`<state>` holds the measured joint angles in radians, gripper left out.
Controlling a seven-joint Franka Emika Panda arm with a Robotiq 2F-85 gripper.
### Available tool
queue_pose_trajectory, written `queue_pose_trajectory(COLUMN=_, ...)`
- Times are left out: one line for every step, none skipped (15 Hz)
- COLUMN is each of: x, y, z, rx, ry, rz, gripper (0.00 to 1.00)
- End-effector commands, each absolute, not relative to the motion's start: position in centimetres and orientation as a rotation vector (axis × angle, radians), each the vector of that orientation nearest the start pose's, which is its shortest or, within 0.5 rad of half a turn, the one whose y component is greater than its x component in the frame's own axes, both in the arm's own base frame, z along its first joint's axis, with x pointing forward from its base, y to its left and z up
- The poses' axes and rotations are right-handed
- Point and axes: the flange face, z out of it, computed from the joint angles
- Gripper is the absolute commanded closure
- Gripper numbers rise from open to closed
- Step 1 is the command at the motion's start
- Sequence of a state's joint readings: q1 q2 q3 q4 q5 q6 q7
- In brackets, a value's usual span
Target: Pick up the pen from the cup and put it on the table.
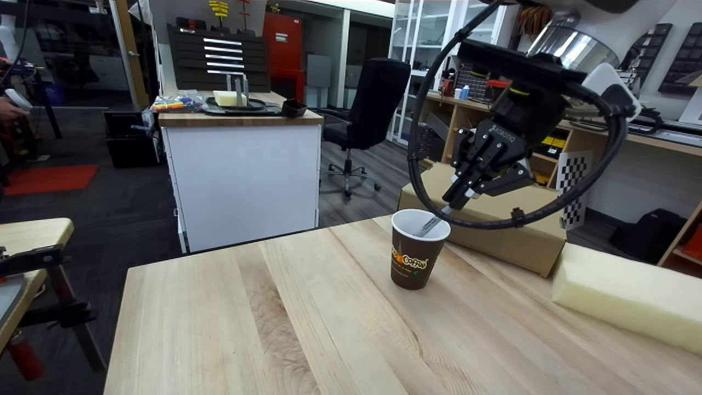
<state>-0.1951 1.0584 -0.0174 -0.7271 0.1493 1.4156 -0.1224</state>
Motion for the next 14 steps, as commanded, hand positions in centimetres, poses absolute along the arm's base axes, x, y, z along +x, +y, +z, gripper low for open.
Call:
queue_pose_trajectory(x=73.9, y=-12.5, z=30.9, rx=-2.900, ry=0.178, rz=0.519, gripper=0.97)
queue_pose_trajectory(x=74.0, y=-12.2, z=31.5, rx=-2.906, ry=0.186, rz=0.516, gripper=0.97)
queue_pose_trajectory(x=74.0, y=-11.9, z=31.9, rx=-2.910, ry=0.193, rz=0.513, gripper=0.97)
queue_pose_trajectory(x=74.0, y=-11.6, z=32.5, rx=-2.915, ry=0.198, rz=0.510, gripper=0.97)
queue_pose_trajectory(x=74.1, y=-11.3, z=32.8, rx=-2.919, ry=0.203, rz=0.504, gripper=0.97)
queue_pose_trajectory(x=74.2, y=-11.0, z=33.3, rx=-2.925, ry=0.212, rz=0.495, gripper=0.97)
queue_pose_trajectory(x=74.3, y=-10.7, z=33.7, rx=-2.931, ry=0.218, rz=0.488, gripper=0.97)
queue_pose_trajectory(x=74.4, y=-10.3, z=34.1, rx=-2.940, ry=0.228, rz=0.478, gripper=0.97)
queue_pose_trajectory(x=74.5, y=-10.0, z=34.6, rx=-2.946, ry=0.233, rz=0.470, gripper=0.97)
queue_pose_trajectory(x=74.6, y=-9.7, z=35.0, rx=-2.954, ry=0.247, rz=0.460, gripper=0.97)
queue_pose_trajectory(x=74.7, y=-9.6, z=35.7, rx=-2.967, ry=0.266, rz=0.440, gripper=0.97)
queue_pose_trajectory(x=74.8, y=-9.5, z=36.3, rx=-2.978, ry=0.286, rz=0.421, gripper=0.97)
queue_pose_trajectory(x=74.8, y=-9.3, z=36.9, rx=-2.985, ry=0.303, rz=0.406, gripper=0.97)
queue_pose_trajectory(x=74.8, y=-9.2, z=37.6, rx=-2.986, ry=0.323, rz=0.388, gripper=0.97)
